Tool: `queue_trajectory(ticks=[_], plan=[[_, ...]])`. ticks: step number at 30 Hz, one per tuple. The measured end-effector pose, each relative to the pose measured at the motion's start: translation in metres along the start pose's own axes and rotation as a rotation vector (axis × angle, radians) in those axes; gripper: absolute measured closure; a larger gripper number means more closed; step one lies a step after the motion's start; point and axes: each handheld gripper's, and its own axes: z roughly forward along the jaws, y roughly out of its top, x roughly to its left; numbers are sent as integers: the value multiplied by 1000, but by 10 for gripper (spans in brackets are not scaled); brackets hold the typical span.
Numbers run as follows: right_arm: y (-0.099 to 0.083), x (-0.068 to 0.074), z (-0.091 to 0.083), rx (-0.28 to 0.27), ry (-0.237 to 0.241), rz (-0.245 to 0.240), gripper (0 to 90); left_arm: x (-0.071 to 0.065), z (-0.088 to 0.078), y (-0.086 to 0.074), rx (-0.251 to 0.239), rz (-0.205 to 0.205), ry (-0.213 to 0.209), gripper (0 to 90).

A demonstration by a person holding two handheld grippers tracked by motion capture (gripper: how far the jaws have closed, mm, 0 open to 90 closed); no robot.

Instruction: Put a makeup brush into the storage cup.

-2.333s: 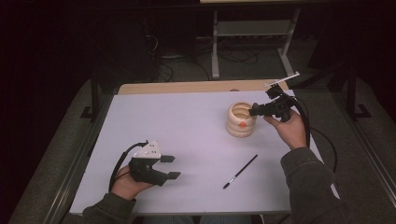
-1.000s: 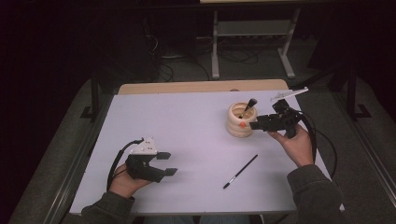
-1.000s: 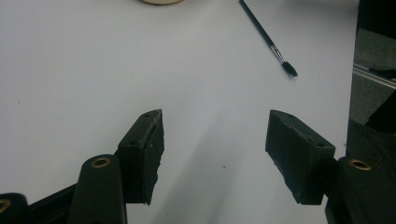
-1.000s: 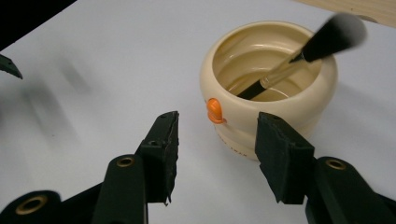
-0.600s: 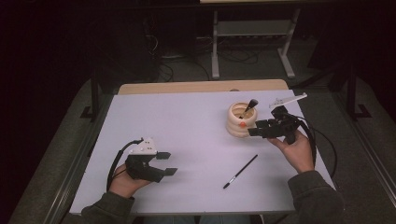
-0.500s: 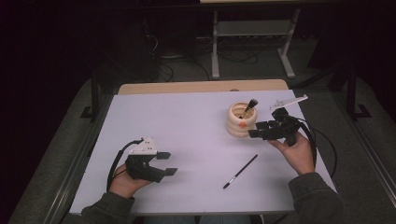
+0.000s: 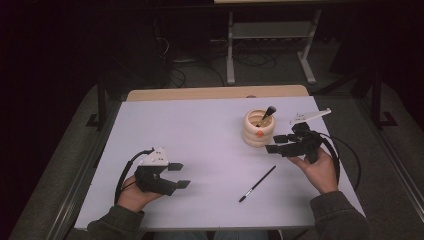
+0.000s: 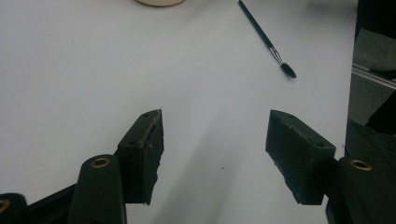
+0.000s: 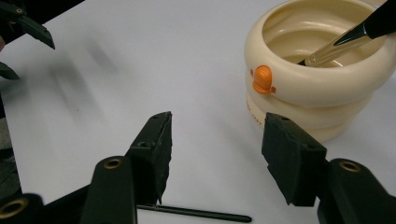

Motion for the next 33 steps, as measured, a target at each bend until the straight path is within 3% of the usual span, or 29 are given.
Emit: queue_trajectory(ticks=[13, 28, 33], plan=[[-7, 8, 1, 0, -9, -18, 406, -1, 1, 0, 0, 0, -4, 360], [-21, 9, 4, 19, 12, -33, 406, -6, 6, 4, 5, 9, -8, 358], [-22, 12, 4, 21, 11, -57, 411, -7, 8, 5, 3, 7, -12, 358]])
